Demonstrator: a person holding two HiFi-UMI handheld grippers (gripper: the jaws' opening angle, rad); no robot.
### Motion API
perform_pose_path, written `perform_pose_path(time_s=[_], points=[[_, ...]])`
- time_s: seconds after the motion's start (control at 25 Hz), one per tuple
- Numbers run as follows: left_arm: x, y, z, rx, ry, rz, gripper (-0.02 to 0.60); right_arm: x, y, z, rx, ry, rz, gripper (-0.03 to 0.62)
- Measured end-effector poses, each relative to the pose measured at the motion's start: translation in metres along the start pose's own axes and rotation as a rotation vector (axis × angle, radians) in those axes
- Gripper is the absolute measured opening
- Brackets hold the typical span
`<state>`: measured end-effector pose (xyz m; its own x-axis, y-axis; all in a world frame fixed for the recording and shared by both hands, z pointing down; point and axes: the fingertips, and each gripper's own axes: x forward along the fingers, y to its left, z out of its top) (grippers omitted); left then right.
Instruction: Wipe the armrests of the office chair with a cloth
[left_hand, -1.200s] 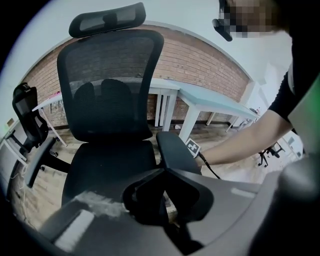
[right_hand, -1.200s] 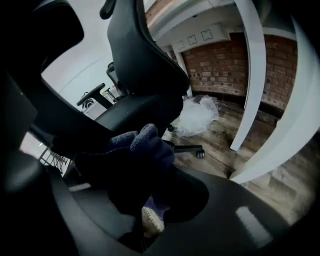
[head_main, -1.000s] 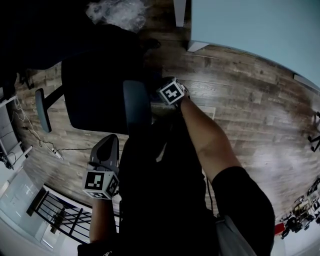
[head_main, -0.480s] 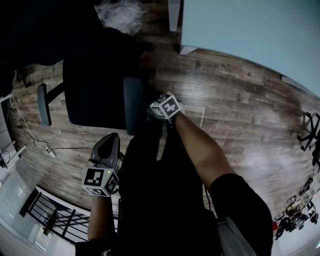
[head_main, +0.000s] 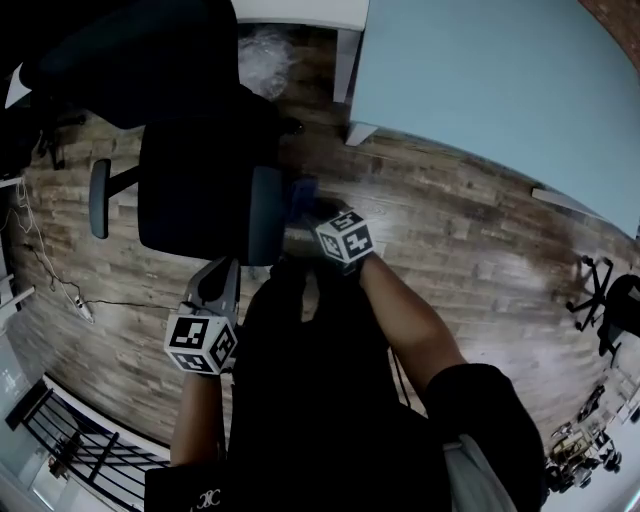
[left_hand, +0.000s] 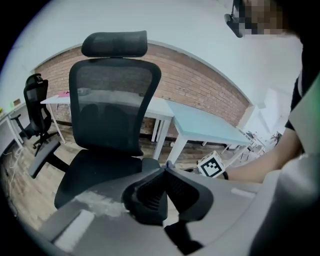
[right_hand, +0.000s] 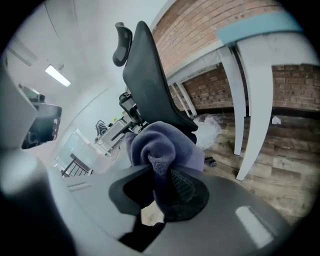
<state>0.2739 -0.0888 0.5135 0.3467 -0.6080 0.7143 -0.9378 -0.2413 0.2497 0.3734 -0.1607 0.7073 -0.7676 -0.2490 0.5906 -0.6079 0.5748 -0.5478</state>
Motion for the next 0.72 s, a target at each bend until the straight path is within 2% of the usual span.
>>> perform_pose_path(time_s=[0.2,0.36,0.56,0.72], points=[[-0.013,-0.006,0.025,-0.015,-0.085,0.01,0.005,-0.048,0.026,0.035,-0.047,-0.073,-0.03,0.06],[-0.033,0.008,0.032,-0.038,-0.162,0.03,0.005,-0.06,0.064,0.061,-0.108,-0.124,-0.019,0.06],[-0.075,0.042,0.021,-0.059,-0.239,0.041,0.005,-0.056,0.111,0.075,-0.173,-0.146,-0.047,0.06],[-0.122,0.095,0.002,-0.087,-0.297,0.06,0.005,-0.043,0.154,0.071,-0.187,-0.172,-0.109,0.06]])
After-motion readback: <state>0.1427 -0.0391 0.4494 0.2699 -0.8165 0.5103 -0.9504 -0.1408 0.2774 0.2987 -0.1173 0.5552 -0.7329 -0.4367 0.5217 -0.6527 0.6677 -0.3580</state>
